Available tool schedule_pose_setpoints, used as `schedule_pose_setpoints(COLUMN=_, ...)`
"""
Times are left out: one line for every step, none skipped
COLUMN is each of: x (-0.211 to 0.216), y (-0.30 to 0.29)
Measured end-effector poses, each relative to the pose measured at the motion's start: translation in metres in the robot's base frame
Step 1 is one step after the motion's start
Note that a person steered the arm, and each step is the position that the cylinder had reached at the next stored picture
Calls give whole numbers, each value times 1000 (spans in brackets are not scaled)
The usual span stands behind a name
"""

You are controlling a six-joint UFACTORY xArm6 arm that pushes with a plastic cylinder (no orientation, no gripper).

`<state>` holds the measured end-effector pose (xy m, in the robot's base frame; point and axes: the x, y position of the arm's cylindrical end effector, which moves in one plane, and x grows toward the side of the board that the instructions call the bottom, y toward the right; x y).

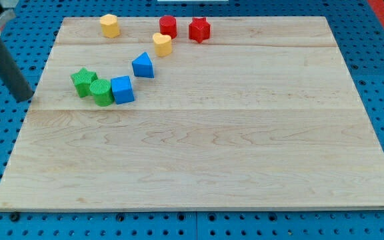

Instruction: Point your arm to the yellow hexagon

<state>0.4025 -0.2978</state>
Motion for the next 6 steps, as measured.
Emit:
schedule_pose_setpoints(x=-43, y=26)
schedule_pose_setpoints(x=-87, y=62)
schedule_pose_setpoints(x=-118, y=113)
schedule_pose_setpoints(x=-142, y=180)
schedule_pose_setpoints(x=-168, y=172)
schedule_pose_setpoints(x=-171, y=158)
